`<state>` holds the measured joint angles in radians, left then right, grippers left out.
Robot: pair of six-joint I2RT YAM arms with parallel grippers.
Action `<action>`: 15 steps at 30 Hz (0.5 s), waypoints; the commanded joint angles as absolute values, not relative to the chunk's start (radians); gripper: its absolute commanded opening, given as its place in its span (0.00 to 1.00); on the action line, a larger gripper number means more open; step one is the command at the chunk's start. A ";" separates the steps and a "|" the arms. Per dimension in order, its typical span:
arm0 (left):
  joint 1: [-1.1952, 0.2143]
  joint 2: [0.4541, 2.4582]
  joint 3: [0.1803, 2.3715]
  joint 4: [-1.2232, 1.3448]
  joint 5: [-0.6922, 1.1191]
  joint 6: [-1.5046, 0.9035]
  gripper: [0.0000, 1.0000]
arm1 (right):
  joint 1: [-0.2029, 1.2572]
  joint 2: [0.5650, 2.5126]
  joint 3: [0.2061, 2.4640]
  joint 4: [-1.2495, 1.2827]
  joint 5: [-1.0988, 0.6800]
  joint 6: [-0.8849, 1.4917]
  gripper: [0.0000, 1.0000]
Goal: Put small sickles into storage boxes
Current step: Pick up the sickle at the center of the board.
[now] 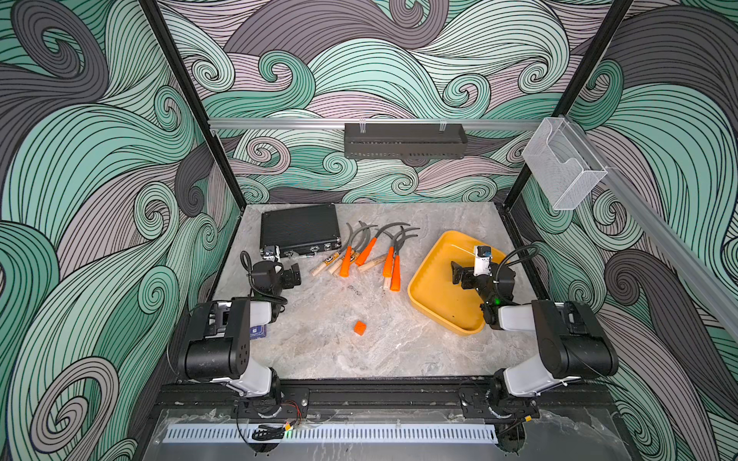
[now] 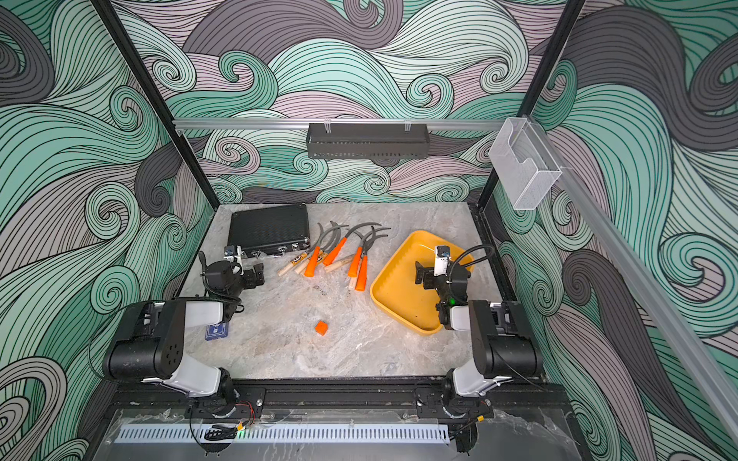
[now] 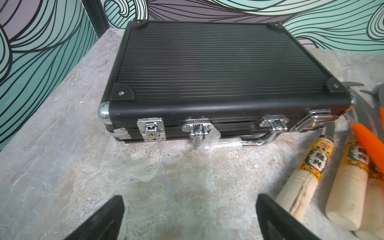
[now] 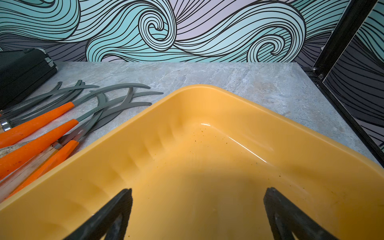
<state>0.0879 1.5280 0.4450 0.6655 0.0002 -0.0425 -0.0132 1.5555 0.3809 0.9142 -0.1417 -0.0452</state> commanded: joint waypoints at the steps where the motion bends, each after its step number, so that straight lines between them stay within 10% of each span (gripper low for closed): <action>1: 0.078 1.529 0.478 0.658 -0.005 -0.033 0.99 | -0.002 1.561 0.393 0.911 -0.091 -0.043 0.99; 15: 0.072 1.487 0.605 0.418 0.060 0.015 0.99 | -0.005 1.525 0.417 0.840 -0.053 -0.022 0.99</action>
<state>0.0822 1.5230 0.5060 0.5571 0.0307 -0.0174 -0.0078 1.5539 0.3820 0.8997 -0.0994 -0.0429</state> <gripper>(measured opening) 0.986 0.994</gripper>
